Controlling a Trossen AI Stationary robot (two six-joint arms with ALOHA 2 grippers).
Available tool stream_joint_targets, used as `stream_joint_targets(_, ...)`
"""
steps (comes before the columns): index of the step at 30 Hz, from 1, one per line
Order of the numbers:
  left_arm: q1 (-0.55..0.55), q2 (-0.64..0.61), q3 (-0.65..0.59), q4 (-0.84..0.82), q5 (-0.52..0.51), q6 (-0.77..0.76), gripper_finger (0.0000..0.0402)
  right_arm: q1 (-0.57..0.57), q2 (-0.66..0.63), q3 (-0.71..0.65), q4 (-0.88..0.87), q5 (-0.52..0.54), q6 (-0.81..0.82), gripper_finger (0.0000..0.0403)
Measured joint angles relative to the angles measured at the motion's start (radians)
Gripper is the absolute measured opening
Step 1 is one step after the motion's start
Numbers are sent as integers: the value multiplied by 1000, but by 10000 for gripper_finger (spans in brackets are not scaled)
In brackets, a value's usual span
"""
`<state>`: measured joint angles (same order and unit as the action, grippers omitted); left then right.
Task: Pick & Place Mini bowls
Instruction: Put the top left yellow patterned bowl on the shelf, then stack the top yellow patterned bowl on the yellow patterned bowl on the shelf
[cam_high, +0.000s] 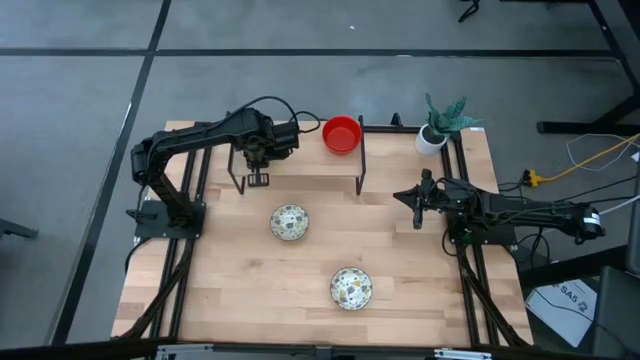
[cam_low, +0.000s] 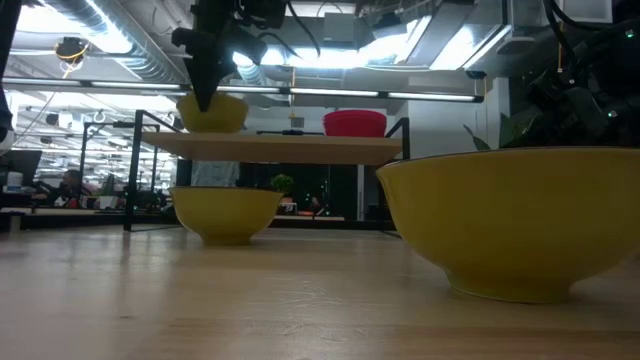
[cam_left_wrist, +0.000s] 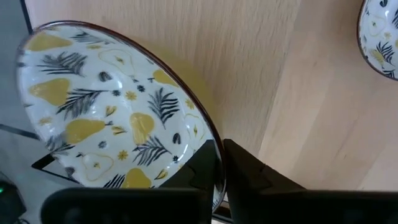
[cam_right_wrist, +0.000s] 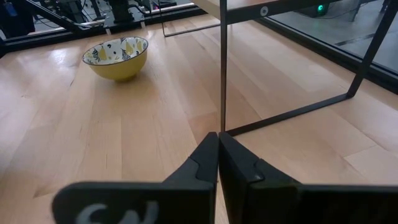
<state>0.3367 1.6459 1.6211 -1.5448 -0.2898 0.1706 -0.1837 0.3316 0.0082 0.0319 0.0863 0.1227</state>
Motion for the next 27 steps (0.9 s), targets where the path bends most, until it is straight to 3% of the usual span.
stream_joint_targets(27,-64,0,0,-17,-39,-27,123,0,0,0,0,0,0,14)
